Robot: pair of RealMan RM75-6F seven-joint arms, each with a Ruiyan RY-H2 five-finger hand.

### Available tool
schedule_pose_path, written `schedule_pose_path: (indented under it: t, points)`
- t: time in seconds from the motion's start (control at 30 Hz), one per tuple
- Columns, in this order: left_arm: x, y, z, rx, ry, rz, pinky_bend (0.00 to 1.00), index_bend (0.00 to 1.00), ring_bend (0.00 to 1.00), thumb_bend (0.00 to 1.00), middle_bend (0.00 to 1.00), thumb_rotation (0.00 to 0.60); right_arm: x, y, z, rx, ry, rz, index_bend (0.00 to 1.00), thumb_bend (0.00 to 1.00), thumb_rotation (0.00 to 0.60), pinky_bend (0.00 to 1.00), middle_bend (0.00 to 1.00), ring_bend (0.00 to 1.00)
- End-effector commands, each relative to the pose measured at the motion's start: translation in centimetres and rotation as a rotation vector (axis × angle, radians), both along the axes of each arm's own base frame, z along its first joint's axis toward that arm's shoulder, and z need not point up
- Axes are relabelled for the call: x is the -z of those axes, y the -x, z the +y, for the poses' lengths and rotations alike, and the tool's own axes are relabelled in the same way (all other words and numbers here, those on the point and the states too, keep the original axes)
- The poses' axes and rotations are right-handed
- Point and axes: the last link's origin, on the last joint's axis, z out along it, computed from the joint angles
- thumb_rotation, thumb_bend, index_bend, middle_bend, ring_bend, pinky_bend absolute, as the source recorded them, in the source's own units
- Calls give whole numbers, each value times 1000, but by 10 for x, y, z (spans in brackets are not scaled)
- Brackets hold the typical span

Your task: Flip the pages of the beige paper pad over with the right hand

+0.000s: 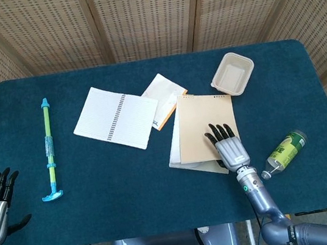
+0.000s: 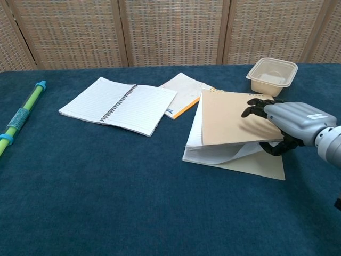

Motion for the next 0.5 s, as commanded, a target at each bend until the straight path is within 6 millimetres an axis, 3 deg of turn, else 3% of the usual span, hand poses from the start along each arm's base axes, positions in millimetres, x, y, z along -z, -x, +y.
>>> schedule_pose_path:
  t: [0.03, 0.17, 0.27, 0.5]
  points:
    - [1, 0, 0, -1, 2, 0, 0, 0, 0, 35, 0, 600, -4, 2, 0, -8, 16, -3, 334, 764, 600, 299, 137, 85]
    - [2, -1, 0, 2, 7, 5, 0, 0, 0, 35, 0, 600, -13, 8, 7, -40, 35, -15, 495, 810, 600, 440, 359, 295]
    - [3, -1, 0, 3, 7, 7, 0, 0, 0, 34, 0, 600, -18, 12, 14, -59, 37, -27, 590, 824, 600, 527, 467, 409]
    - [3, -1, 0, 3, 6, 6, 0, 0, 0, 35, 0, 600, -29, 16, 34, -122, 23, -53, 620, 825, 600, 562, 535, 482]
